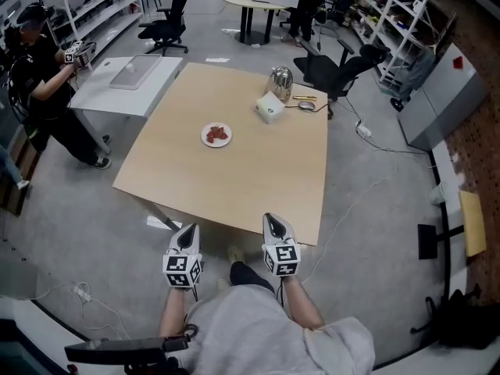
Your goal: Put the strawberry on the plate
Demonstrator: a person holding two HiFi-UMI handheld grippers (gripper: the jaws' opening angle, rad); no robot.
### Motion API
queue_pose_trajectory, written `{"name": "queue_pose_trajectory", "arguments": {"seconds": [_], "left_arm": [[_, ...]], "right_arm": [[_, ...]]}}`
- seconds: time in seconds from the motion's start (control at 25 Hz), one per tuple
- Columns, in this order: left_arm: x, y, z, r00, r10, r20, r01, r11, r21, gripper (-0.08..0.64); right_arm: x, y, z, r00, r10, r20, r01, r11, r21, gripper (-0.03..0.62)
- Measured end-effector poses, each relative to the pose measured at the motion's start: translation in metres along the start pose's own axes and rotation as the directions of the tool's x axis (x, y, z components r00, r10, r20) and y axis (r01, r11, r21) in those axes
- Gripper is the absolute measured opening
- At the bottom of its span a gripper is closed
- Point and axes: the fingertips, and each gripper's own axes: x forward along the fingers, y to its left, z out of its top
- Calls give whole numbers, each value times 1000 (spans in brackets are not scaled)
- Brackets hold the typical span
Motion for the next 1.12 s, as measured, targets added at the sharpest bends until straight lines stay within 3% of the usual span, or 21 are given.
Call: {"name": "queue_pose_trajectory", "arguments": {"seconds": [1.12], "left_arm": [[-18, 8, -1, 1000, 9, 9, -9, 1000, 9, 20]], "right_arm": [[-13, 26, -17, 1000, 17, -22, -16, 999, 42, 6]]}}
